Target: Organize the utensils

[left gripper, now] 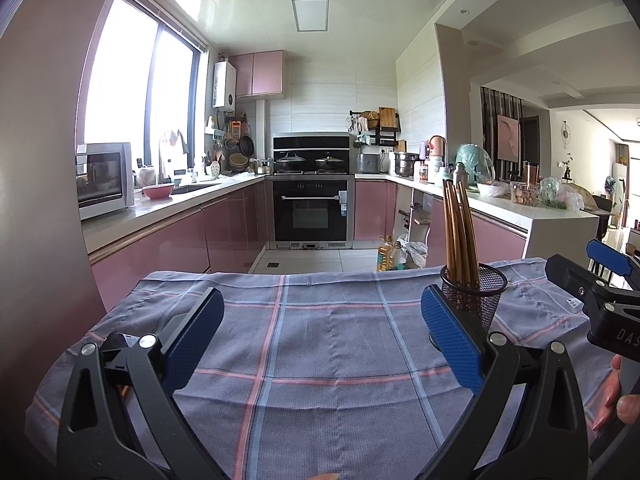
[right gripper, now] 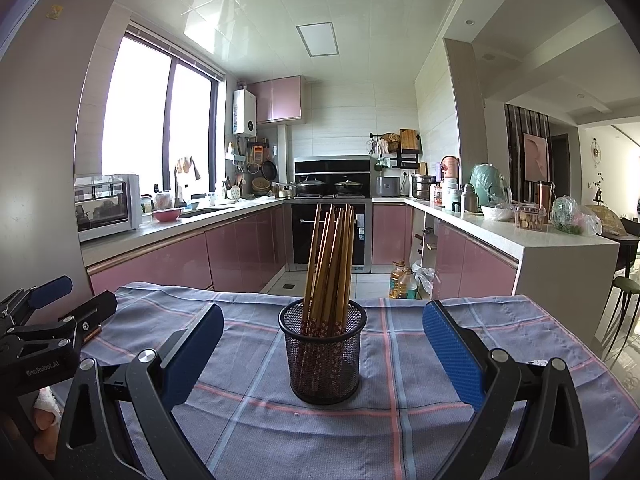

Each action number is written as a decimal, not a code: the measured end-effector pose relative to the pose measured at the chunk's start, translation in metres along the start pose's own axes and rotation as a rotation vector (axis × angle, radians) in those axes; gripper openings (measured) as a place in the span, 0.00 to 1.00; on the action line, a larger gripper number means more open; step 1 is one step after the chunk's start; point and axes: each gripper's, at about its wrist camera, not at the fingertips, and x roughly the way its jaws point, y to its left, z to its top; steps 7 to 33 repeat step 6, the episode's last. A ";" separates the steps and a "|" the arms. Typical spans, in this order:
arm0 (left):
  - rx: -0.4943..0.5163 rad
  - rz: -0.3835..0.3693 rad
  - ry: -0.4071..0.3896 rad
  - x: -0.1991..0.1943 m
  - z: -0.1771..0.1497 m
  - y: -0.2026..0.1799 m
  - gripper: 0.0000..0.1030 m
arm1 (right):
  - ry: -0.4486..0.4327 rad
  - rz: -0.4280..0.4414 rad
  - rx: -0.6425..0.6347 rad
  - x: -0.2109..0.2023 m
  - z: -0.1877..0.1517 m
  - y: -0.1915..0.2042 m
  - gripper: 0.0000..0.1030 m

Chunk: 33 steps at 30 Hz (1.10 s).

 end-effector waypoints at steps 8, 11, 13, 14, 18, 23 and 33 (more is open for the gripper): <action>-0.010 0.019 0.113 0.025 -0.007 0.013 0.94 | 0.169 -0.128 0.005 0.036 -0.015 -0.056 0.94; -0.010 0.019 0.113 0.025 -0.007 0.013 0.94 | 0.169 -0.128 0.005 0.036 -0.015 -0.056 0.94; -0.010 0.019 0.113 0.025 -0.007 0.013 0.94 | 0.169 -0.128 0.005 0.036 -0.015 -0.056 0.94; -0.010 0.019 0.113 0.025 -0.007 0.013 0.94 | 0.169 -0.128 0.005 0.036 -0.015 -0.056 0.94; -0.010 0.019 0.113 0.025 -0.007 0.013 0.94 | 0.169 -0.128 0.005 0.036 -0.015 -0.056 0.94; -0.010 0.019 0.113 0.025 -0.007 0.013 0.94 | 0.169 -0.128 0.005 0.036 -0.015 -0.056 0.94; -0.010 0.019 0.113 0.025 -0.007 0.013 0.94 | 0.169 -0.128 0.005 0.036 -0.015 -0.056 0.94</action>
